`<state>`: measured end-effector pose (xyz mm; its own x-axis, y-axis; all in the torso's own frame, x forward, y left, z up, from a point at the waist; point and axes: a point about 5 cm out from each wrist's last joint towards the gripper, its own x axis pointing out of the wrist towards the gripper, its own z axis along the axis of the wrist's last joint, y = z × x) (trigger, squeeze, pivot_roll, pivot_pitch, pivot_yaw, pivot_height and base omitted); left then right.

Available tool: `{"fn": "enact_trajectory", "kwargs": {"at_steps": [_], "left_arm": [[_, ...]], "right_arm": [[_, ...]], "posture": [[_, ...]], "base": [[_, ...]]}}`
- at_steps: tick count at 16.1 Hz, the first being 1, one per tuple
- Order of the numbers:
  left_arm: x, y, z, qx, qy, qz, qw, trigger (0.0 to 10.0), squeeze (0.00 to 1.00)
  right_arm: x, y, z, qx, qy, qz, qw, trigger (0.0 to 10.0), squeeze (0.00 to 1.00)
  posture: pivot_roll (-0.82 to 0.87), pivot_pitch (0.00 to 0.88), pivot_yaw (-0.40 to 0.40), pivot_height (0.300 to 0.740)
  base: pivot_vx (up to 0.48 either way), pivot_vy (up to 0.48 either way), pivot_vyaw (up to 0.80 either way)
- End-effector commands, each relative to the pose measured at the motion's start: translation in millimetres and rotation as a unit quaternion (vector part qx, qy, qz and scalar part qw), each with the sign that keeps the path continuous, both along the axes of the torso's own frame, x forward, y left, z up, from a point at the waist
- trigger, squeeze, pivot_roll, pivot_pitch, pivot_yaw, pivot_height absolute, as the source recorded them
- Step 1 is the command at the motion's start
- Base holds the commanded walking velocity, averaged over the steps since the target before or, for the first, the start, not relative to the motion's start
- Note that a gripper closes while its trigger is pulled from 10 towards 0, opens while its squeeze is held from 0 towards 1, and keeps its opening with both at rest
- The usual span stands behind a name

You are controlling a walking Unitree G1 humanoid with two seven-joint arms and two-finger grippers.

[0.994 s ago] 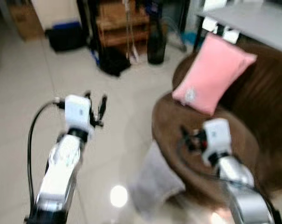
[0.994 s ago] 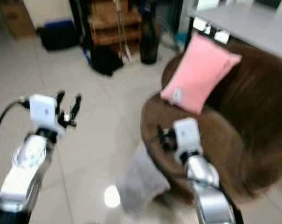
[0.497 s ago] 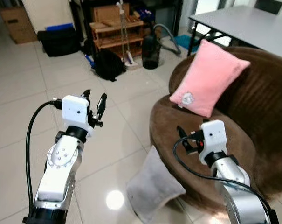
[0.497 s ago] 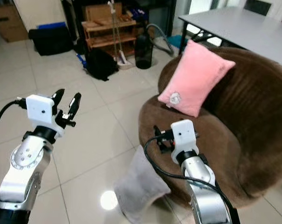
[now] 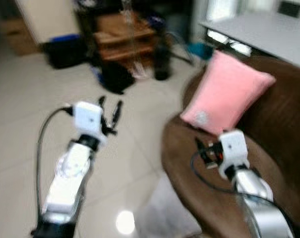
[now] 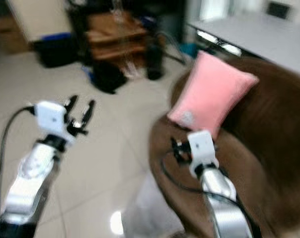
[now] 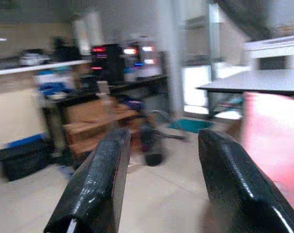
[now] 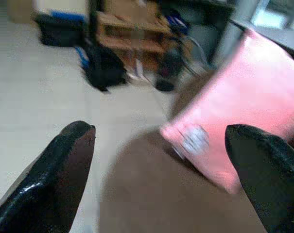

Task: Move the pillow to the sofa from floor

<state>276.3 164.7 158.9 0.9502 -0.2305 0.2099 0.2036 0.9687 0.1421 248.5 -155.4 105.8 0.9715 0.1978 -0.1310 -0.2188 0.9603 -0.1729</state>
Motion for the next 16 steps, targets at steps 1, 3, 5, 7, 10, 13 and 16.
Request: {"fn": "enact_trajectory", "kwargs": {"at_steps": [1, 3, 5, 7, 10, 13, 16], "left_arm": [[-0.2, 4.0, -1.3, -0.001, 0.007, 0.008, 1.0, 10.0, 0.0], [0.6, 5.0, -3.9, 0.002, 0.012, 0.009, 1.0, 10.0, 0.0], [-1.4, 5.4, -4.9, 0.011, 0.006, 0.003, 1.0, 10.0, 0.0], [-5.1, 6.6, -6.5, 0.02, 0.001, -0.004, 1.0, 10.0, 0.0], [-5.9, 6.5, -7.5, 0.013, 0.004, -0.004, 1.0, 10.0, 0.0], [-6.1, 7.7, -8.2, 0.009, 0.003, -0.002, 1.0, 10.0, 0.0], [-6.8, 8.3, -8.3, 0.01, 0.004, -0.001, 1.0, 10.0, 0.0]], "right_arm": [[-1.1, 4.6, 0.7, 0.014, 0.001, 0.007, 1.0, 10.0, 0.0], [-3.5, 6.5, -2.5, 0.009, 0.011, 0.027, 1.0, 10.0, 0.0], [-5.5, 7.3, -4.2, 0.021, 0.013, 0.029, 0.999, 10.0, 0.0], [-7.4, 8.0, -6.7, 0.026, 0.014, 0.038, 0.999, 10.0, 0.0], [-8.3, 9.0, -7.4, 0.03, 0.015, 0.052, 0.998, 10.0, 0.0], [-8.7, 9.9, -8.5, 0.029, 0.016, 0.057, 0.998, 10.0, 0.0], [-9.8, 11.0, -9.0, 0.03, 0.016, 0.062, 0.997, 10.0, 0.0]], "posture": [[-0.06, 0.0, 0.033, 0.74], [-0.06, 0.0, 0.031, 0.74], [-0.06, 0.0, 0.031, 0.725], [-0.06, 0.0, 0.03, 0.705], [-0.06, 0.0, 0.029, 0.675], [-0.06, 0.0, 0.027, 0.645], [-0.06, 0.0, 0.027, 0.615]], "base": [[0.0, 0.0, 0.0], [0.0, 0.0, 0.0], [0.0, 0.0, 0.0], [0.0, 0.0, 0.0], [0.0, 0.0, 0.0], [0.0, 0.0, 0.0], [0.0, 0.0, 0.0]]}}
